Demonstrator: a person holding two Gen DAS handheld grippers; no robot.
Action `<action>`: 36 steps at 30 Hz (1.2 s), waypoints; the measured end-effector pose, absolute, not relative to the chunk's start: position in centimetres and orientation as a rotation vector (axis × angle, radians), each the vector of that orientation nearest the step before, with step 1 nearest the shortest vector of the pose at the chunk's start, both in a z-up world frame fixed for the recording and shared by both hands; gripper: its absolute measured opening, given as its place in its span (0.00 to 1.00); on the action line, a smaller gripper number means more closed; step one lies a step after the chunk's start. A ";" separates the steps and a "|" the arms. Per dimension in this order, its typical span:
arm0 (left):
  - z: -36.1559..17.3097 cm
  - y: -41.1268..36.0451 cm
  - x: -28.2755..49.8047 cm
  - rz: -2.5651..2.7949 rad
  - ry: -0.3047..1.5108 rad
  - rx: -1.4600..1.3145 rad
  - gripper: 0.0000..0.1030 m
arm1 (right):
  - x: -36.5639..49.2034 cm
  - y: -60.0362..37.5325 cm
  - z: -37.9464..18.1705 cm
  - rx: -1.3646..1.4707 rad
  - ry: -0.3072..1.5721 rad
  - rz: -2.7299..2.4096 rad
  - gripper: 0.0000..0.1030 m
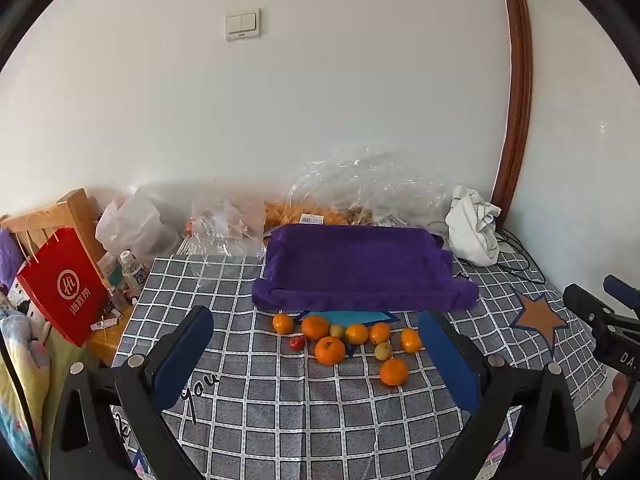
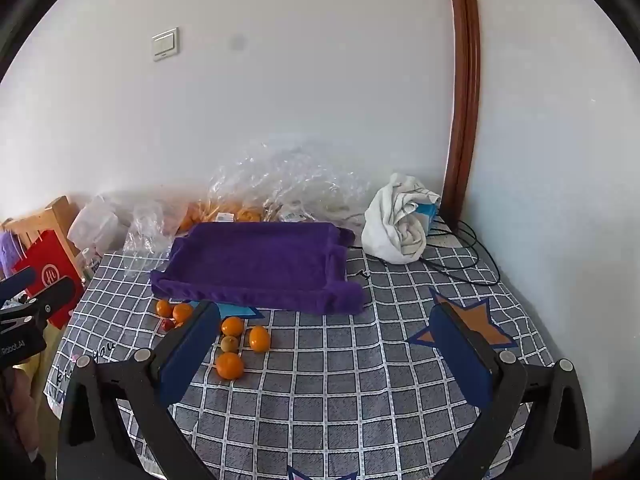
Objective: Organize fruits
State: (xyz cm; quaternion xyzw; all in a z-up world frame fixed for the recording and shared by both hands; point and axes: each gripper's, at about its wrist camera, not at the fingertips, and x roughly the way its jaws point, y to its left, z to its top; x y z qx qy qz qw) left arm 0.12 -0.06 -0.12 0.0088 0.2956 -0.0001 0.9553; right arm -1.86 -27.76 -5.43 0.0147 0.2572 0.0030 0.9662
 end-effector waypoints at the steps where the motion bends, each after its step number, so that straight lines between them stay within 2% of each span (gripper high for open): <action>1: -0.2 -0.2 0.2 0.003 0.609 0.019 1.00 | -1.7 -27.8 -5.5 0.029 0.523 0.005 1.00; 36: -0.3 0.3 -0.3 -0.009 0.605 -0.006 1.00 | -2.4 -27.4 -5.5 0.013 0.533 0.004 1.00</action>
